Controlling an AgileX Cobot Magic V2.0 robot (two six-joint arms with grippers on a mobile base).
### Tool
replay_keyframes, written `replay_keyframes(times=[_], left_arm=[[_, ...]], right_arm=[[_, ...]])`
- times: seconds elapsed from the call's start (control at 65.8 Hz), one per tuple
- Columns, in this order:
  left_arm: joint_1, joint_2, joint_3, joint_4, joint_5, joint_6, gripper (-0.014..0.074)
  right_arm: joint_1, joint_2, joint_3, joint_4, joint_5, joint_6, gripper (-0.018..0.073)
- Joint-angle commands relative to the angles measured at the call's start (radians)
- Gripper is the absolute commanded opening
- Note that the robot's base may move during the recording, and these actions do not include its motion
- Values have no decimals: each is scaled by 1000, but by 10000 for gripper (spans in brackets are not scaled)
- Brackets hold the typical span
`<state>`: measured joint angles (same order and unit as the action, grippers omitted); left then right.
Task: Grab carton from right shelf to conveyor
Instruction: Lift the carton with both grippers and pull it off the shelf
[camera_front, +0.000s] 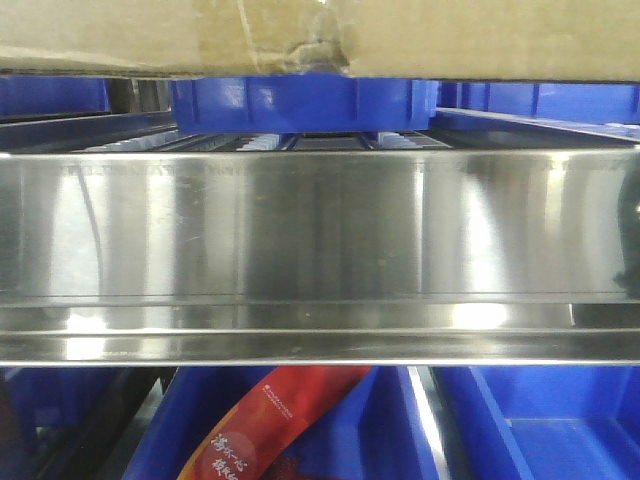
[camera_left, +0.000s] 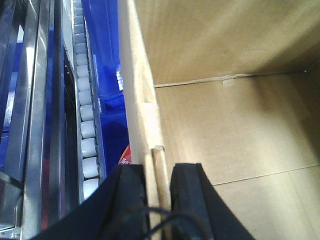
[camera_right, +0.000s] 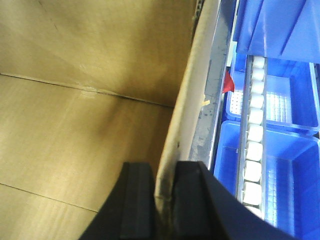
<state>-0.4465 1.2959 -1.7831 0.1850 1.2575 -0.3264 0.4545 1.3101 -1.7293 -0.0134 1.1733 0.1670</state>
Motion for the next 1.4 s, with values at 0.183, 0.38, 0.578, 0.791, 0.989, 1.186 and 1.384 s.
replay_keyframes(times=[0.183,0.38,0.578,0.791,0.989,1.186,1.384], left_arm=[[-10,-13,-1,-22,-36,5,-20],[-10,-13,-1,-22,-36,5,-20],[-10,-13,-1,-22,-36,5,-20],[-10,-13,-1,-22,-36,5,-20],[-10,-13,-1,-22,-36,5,-20],[-10,-13,-1,-22,-36,5,-20],[-10,-13,-1,-22,-36,5,-20]], right_arm=[[-1,-16,-4,39,-60,-18,-66],[-1,-16,-4,39,-60,-18,-66],[-1,-16,-4,39,-60,-18,-66],[-1,-16,-4,39,-60,-18,-66],[-1,-16,-4,39,-60,-18,-66],[-1,-16,-4,39,-60,-18,-66],[-1,-16,-4,39,-60,-18,-66]])
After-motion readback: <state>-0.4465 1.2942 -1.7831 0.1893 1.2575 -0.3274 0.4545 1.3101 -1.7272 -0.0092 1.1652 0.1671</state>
